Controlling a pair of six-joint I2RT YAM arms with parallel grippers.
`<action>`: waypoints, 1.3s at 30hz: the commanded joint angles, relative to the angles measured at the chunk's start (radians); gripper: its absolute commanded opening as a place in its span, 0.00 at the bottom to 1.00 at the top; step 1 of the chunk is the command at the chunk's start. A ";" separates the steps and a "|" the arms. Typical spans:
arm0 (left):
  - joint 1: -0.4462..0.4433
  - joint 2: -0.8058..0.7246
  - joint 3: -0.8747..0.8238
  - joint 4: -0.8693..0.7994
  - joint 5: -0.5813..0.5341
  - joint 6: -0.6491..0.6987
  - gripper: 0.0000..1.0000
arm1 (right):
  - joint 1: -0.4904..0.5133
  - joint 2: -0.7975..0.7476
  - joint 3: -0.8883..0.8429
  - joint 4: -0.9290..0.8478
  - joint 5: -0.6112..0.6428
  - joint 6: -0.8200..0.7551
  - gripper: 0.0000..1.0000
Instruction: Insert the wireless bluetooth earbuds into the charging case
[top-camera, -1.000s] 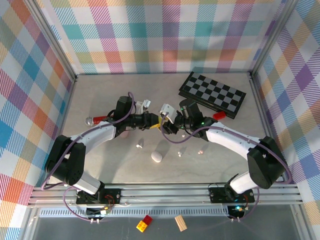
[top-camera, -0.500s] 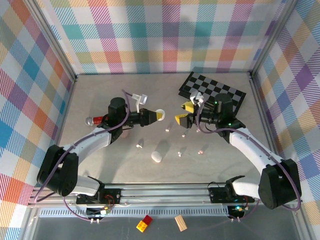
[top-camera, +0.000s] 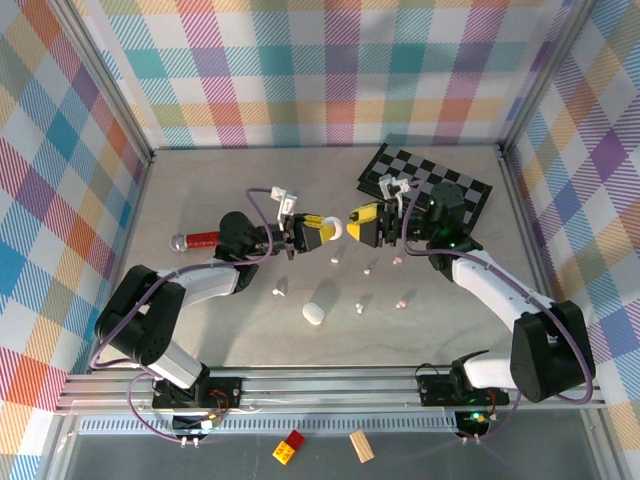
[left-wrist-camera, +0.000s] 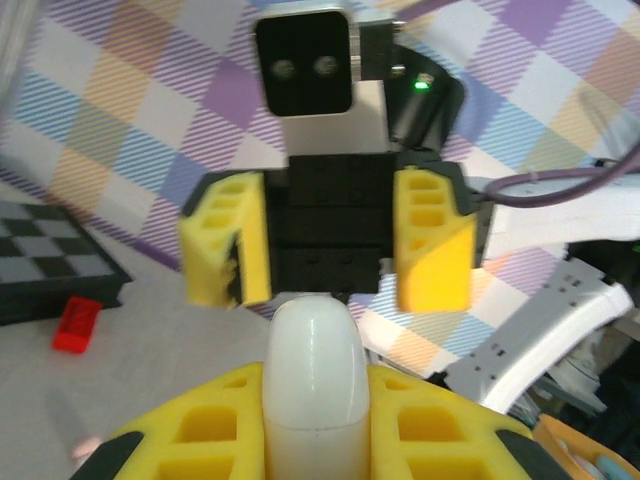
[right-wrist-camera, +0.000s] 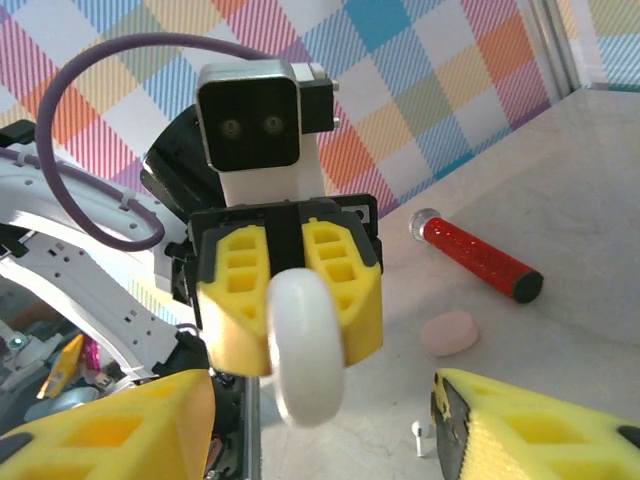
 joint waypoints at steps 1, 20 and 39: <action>-0.024 -0.009 0.037 0.108 0.061 0.000 0.10 | 0.023 0.011 0.017 0.045 -0.021 -0.002 0.53; -0.038 0.033 0.070 0.108 0.058 -0.056 0.10 | 0.048 0.005 0.023 0.004 -0.058 -0.037 0.17; -0.027 -0.003 0.027 0.106 0.037 -0.007 0.46 | 0.045 -0.010 0.024 -0.012 0.004 -0.061 0.01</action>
